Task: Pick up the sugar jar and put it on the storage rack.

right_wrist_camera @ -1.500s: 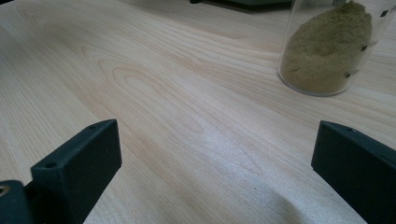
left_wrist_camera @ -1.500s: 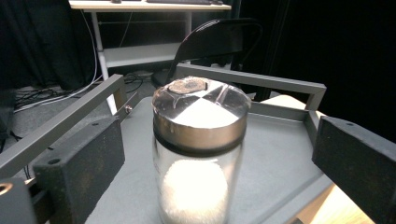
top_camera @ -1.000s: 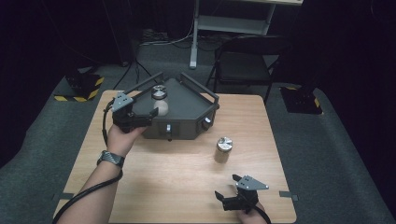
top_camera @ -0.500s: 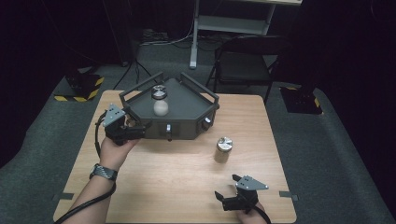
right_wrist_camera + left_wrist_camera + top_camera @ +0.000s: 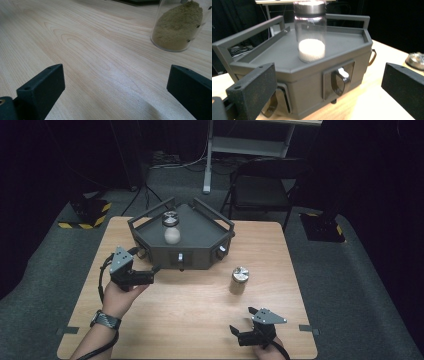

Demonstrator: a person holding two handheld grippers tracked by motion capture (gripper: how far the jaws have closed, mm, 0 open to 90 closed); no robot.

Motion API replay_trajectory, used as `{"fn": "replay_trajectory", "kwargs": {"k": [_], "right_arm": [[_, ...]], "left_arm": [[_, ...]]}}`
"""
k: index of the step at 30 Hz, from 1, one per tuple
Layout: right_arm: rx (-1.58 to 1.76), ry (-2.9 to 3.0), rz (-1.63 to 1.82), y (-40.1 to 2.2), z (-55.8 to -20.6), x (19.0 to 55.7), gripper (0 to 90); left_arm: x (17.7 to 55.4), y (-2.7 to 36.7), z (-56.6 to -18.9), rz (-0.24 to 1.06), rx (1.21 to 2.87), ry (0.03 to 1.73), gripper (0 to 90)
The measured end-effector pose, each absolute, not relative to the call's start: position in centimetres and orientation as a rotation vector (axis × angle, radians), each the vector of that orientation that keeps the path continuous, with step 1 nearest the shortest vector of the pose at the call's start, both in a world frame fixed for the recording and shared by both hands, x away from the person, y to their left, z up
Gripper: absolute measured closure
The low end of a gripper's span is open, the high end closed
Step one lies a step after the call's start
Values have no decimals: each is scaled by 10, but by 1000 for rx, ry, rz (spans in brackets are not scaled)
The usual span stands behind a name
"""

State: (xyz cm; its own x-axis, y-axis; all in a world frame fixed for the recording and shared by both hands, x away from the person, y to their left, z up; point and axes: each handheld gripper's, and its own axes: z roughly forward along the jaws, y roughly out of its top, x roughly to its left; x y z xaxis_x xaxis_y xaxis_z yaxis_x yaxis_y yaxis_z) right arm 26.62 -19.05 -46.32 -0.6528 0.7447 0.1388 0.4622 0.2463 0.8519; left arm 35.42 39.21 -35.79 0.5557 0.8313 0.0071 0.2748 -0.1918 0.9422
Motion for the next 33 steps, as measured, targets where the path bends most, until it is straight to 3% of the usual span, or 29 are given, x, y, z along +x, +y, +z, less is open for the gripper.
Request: {"fn": "replay_trajectory", "kwargs": {"k": [15, 33], "right_arm": [[1110, 2236, 1354, -189, -462, 266, 11], [1101, 2239, 1347, -188, -462, 266, 12]], "left_arm": [[315, 402, -397, 571, 1768, 955, 3], [267, 397, -439, 582, 1840, 1038, 3]]}}
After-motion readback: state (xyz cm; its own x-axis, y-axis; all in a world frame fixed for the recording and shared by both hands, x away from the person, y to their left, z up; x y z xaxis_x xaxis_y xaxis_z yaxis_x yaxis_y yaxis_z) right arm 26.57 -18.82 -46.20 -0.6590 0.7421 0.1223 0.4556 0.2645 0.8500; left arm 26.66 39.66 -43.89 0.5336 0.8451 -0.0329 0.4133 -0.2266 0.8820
